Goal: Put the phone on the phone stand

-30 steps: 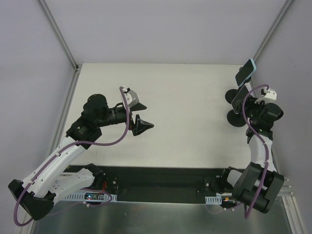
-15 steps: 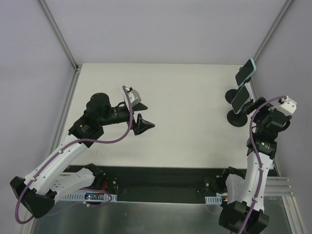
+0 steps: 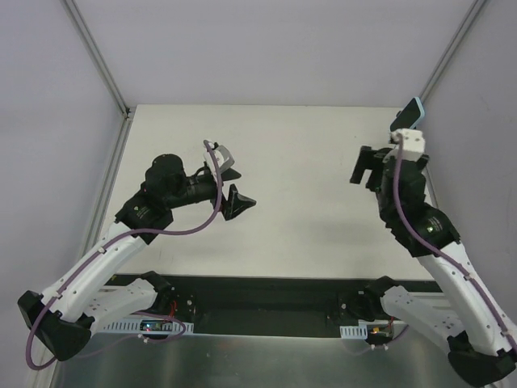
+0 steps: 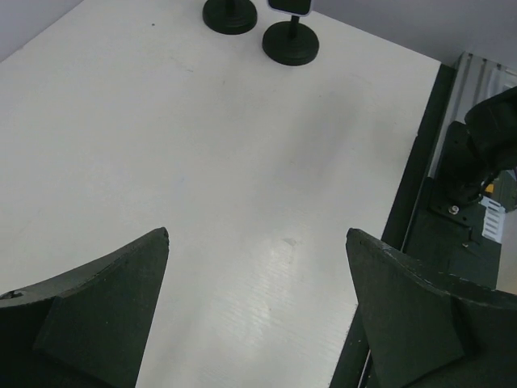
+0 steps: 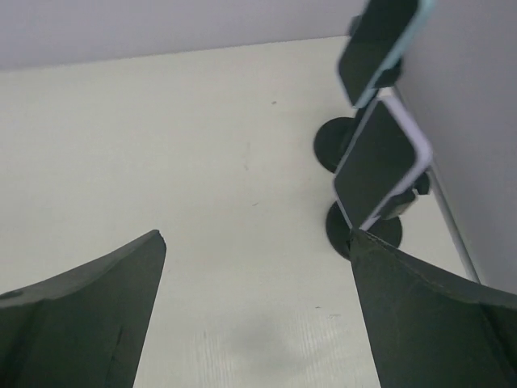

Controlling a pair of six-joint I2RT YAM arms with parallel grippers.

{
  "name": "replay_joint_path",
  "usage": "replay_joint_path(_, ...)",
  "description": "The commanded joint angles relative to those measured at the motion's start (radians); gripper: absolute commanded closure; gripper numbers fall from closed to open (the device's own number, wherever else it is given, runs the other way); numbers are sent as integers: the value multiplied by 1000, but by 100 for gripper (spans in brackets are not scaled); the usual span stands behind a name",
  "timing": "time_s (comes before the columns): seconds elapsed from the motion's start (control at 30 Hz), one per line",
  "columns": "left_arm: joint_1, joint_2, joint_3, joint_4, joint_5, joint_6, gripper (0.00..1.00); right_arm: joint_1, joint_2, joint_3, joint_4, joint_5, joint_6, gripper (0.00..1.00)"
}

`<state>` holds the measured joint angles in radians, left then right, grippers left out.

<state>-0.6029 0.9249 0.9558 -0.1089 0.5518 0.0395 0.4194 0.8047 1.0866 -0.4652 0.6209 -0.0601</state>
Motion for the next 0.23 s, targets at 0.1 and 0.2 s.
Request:
replay_joint_path(0.1, -5, -38, -26, 46, -206, -9, 11, 337, 85, -36, 3, 19, -44, 3)
replay_joint_path(0.2, -6, -106, -63, 99, -248, -18, 10, 337, -54, -147, 98, -47, -58, 3)
